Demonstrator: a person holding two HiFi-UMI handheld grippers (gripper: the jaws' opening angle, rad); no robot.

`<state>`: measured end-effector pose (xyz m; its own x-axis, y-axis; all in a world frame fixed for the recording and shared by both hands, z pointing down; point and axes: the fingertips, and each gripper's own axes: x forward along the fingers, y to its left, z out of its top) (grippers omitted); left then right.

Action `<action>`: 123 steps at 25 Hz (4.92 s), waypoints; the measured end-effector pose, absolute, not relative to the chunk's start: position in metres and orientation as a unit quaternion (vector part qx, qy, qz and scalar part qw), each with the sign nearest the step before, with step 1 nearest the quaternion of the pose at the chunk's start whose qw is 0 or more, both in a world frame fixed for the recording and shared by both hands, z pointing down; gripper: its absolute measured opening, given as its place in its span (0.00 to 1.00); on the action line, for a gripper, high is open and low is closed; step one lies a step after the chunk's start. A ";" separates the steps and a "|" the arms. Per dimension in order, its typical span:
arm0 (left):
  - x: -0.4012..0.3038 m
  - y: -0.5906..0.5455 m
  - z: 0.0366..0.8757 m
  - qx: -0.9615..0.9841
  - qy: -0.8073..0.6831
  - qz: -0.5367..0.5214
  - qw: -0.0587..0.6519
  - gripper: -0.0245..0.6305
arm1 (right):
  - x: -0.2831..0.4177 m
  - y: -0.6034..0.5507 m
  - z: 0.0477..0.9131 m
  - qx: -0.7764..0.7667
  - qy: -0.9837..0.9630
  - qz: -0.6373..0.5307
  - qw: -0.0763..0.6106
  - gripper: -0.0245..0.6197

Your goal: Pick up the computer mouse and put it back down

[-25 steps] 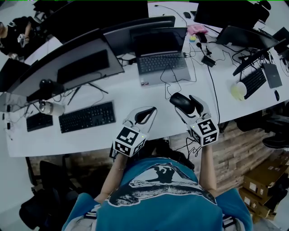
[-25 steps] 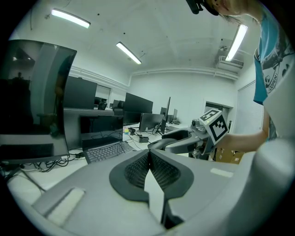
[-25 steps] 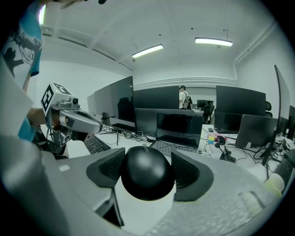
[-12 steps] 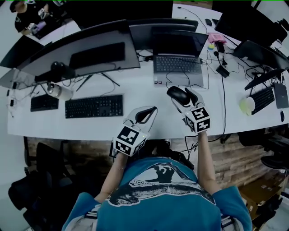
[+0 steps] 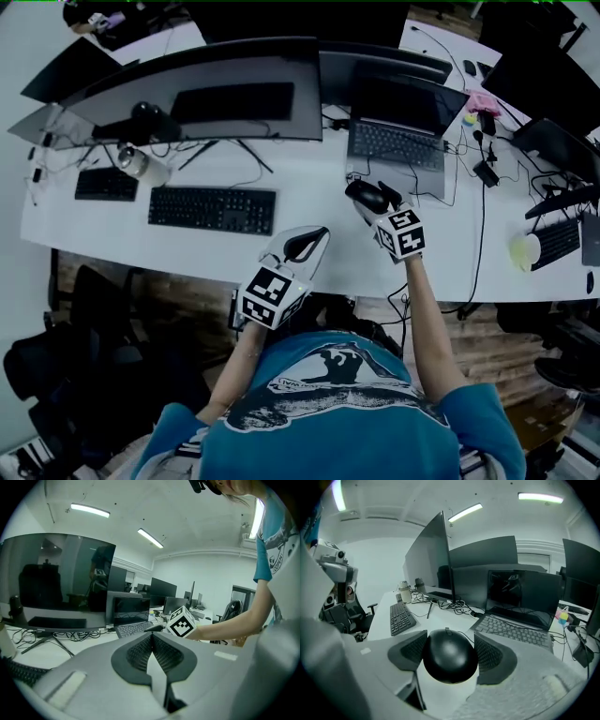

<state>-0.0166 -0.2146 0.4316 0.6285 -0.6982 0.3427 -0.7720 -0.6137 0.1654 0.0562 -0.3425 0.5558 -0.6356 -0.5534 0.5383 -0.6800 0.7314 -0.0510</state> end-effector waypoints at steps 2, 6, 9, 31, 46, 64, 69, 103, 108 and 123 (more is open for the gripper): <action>-0.021 -0.214 0.433 0.885 -0.421 0.123 0.153 0.07 | 0.049 -0.348 0.568 0.335 -0.895 0.129 0.264 0.52; -0.032 -0.213 0.435 0.876 -0.439 0.123 0.158 0.07 | 0.037 -0.355 0.592 0.322 -0.893 0.146 0.280 0.52; -0.041 -0.211 0.436 0.868 -0.454 0.123 0.161 0.07 | 0.032 -0.355 0.608 0.315 -0.890 0.159 0.290 0.52; -0.062 -0.210 0.443 0.846 -0.488 0.125 0.176 0.07 | 0.025 -0.345 0.667 0.295 -0.868 0.188 0.352 0.52; -0.045 -0.215 0.442 0.859 -0.466 0.129 0.169 0.07 | 0.036 -0.329 0.589 0.313 -0.901 0.215 0.211 0.50; 0.008 -0.200 0.437 0.880 -0.427 0.133 0.156 0.07 | 0.074 -0.234 0.454 0.311 -0.926 0.193 0.089 0.21; 0.019 -0.184 0.440 0.877 -0.433 0.128 0.163 0.07 | 0.087 -0.207 0.448 0.307 -0.927 0.204 0.071 0.15; -0.046 -0.051 0.437 0.859 -0.474 0.098 0.166 0.07 | 0.020 -0.082 0.455 0.270 -0.939 0.202 0.073 0.03; -0.068 -0.018 0.440 0.861 -0.472 0.095 0.165 0.07 | -0.001 -0.049 0.452 0.280 -0.938 0.186 0.079 0.03; -0.083 0.039 0.440 0.878 -0.449 0.089 0.137 0.07 | -0.018 0.008 0.445 0.302 -0.937 0.164 0.068 0.04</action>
